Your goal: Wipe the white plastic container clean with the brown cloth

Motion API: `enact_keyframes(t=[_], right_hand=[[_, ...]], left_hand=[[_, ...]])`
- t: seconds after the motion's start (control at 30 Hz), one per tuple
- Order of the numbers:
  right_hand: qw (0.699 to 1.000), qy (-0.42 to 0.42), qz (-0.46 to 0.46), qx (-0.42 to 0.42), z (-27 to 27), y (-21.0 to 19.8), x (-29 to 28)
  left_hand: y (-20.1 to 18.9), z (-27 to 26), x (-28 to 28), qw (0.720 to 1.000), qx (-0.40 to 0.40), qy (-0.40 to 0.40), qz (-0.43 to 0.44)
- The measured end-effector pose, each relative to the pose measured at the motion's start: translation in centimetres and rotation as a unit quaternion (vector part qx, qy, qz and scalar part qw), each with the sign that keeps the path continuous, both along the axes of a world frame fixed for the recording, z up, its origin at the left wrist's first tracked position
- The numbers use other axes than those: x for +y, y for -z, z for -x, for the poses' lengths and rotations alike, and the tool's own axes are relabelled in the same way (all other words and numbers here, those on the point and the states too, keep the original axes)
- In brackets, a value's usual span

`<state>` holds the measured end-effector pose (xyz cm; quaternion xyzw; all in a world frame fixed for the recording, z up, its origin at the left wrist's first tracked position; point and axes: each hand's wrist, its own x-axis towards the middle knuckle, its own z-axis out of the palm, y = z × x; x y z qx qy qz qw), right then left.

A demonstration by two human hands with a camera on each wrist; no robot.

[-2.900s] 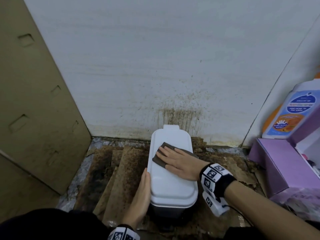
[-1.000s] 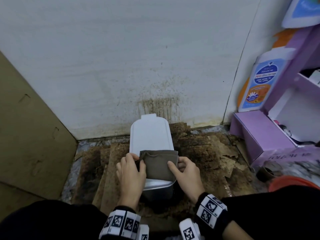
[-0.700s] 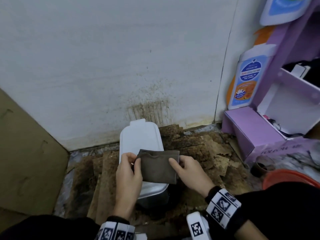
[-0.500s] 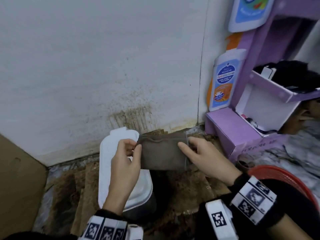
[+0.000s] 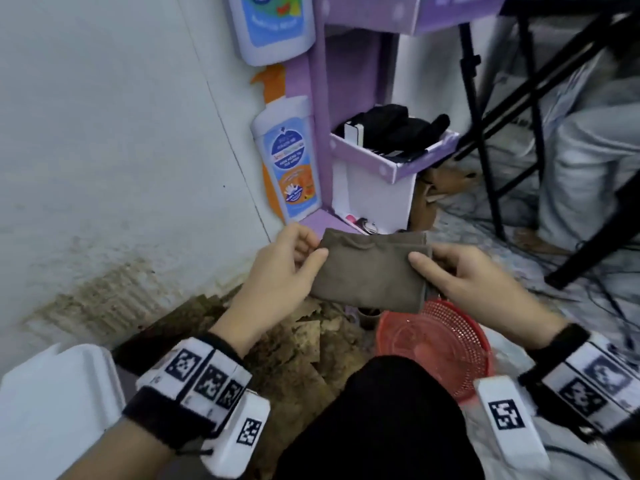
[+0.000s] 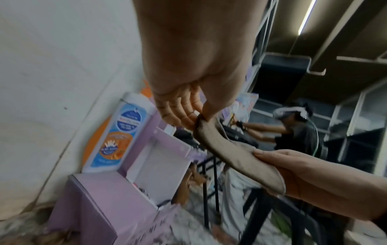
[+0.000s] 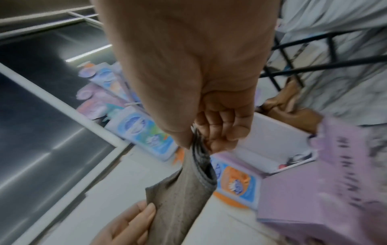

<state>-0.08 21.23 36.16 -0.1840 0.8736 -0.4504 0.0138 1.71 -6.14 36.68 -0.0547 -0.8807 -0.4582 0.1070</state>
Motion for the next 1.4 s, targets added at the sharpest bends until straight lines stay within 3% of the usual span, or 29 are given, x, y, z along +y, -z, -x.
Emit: enact_keyframes(t=[0.1,0.27,0.53,0.67,0.83,1.1,1.4], right_hand=[[0.996,0.061,0.035,-0.045,0.4,5.9,3.2],[0.98,0.147,0.052,-0.125,-1.2,15.8,6.9],[0.943,0.217,0.06,-0.246,-5.7,29.2,6.4],[0.929,0.254,0.035,-0.265,-6.5,33.9,5.3],[0.924,0.296,-0.015,-0.241,-6.2,36.7,4.1],[0.934,0.291,-0.082,-0.189,-6.2,38.5,4.1],[0.926,0.321,-0.038,-0.197,-6.9,38.0,4.2]], left_hand=[[2.9,3.6,3.3,0.991,-0.049,0.099,0.071],[9.8,7.6,8.5,0.944,-0.098,0.252,0.188],[24.3,9.8,11.7,0.89,-0.244,0.294,0.249],[28.9,9.2,11.2,0.891,-0.289,0.261,0.235],[32.4,8.9,10.7,0.909,-0.297,0.202,0.21],[35.1,8.7,11.0,0.913,-0.313,0.168,0.201],[36.0,8.2,10.3,0.929,-0.306,0.143,0.153]])
